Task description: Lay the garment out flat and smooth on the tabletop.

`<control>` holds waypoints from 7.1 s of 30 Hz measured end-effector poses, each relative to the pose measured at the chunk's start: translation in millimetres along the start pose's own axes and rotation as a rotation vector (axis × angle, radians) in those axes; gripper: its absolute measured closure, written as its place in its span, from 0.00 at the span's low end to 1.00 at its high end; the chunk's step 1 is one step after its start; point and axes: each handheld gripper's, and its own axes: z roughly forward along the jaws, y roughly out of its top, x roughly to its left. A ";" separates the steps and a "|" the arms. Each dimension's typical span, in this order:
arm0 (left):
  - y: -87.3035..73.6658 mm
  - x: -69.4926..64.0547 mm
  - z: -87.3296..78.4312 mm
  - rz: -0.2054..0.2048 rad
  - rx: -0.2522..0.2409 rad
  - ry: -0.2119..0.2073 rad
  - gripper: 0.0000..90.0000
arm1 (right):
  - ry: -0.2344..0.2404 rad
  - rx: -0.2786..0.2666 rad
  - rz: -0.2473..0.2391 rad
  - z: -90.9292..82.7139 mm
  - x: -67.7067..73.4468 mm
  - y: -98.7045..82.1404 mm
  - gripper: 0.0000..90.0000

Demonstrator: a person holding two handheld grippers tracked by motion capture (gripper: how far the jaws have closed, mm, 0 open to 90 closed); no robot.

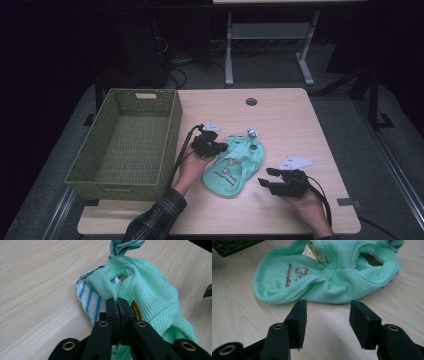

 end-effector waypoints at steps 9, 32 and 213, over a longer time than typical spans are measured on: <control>-1.7 -0.8 1.1 -0.003 0.005 -0.005 0.98 | 0.020 -0.010 -0.018 20.7 -0.7 10.6 0.63; -4.7 -1.2 0.5 -0.015 0.019 0.000 0.98 | 0.014 0.079 -0.033 48.7 -6.9 10.0 1.00; -55.2 -38.3 -15.5 0.152 0.229 0.096 0.77 | -0.186 0.002 -0.004 6.2 -81.3 63.4 0.90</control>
